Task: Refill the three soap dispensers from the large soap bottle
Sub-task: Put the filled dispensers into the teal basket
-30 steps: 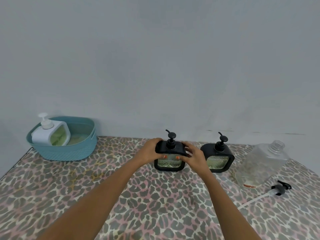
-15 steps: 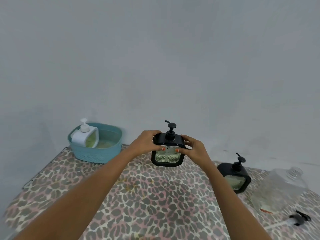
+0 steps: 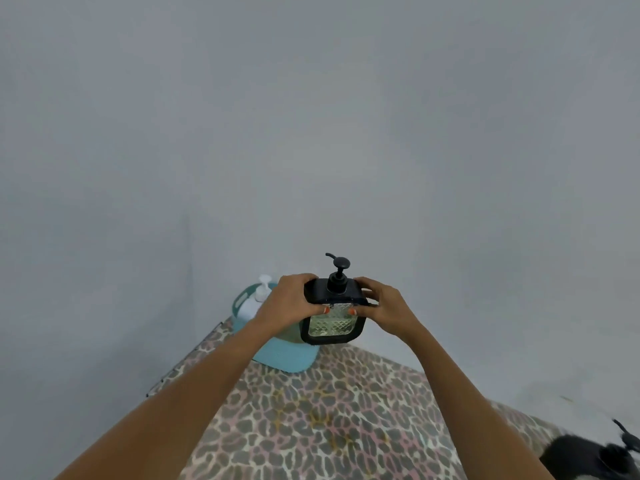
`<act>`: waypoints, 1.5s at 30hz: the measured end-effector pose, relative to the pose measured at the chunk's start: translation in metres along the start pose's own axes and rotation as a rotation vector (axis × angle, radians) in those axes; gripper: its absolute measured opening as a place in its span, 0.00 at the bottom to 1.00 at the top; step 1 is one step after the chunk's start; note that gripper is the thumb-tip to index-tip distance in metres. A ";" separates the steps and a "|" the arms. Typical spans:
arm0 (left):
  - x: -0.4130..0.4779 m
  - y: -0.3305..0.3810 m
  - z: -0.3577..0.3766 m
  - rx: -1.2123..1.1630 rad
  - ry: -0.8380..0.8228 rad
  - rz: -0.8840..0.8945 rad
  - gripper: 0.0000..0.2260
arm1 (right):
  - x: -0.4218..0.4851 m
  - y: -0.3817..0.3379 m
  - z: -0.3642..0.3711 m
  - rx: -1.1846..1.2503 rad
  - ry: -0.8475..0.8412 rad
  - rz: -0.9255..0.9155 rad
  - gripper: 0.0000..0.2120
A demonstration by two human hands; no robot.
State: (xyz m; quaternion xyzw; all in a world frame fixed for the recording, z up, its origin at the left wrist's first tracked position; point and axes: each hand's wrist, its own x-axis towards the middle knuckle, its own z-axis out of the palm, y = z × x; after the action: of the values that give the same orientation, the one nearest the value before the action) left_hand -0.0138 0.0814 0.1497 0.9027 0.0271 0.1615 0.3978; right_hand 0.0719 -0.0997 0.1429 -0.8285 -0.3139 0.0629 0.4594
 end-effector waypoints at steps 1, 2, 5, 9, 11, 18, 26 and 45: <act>0.002 -0.007 -0.004 0.004 0.027 -0.015 0.17 | 0.011 -0.002 0.006 0.004 -0.024 0.000 0.24; 0.004 -0.013 -0.007 0.006 0.049 -0.031 0.17 | 0.021 -0.004 0.012 0.005 -0.045 -0.001 0.24; 0.009 -0.031 -0.014 0.015 0.101 -0.085 0.18 | 0.050 -0.004 0.028 -0.021 -0.107 -0.008 0.25; 0.014 -0.053 -0.012 0.023 0.158 -0.138 0.17 | 0.083 0.001 0.045 -0.106 -0.189 -0.028 0.26; 0.016 -0.061 -0.008 0.039 0.181 -0.162 0.16 | 0.094 0.005 0.051 -0.149 -0.224 -0.025 0.27; 0.014 -0.083 0.021 0.102 0.244 -0.252 0.15 | 0.120 0.027 0.068 -0.312 -0.360 -0.025 0.31; 0.008 -0.096 0.042 0.333 0.235 -0.342 0.21 | 0.136 0.042 0.092 -0.452 -0.437 -0.096 0.29; 0.007 -0.103 0.058 0.366 0.239 -0.334 0.29 | 0.140 0.061 0.119 -0.436 -0.327 -0.160 0.22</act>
State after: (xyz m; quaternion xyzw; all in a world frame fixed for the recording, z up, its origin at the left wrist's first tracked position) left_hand 0.0195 0.1122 0.0401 0.9171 0.2511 0.1916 0.2432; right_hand 0.1648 0.0439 0.0520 -0.8592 -0.4544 0.0901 0.2171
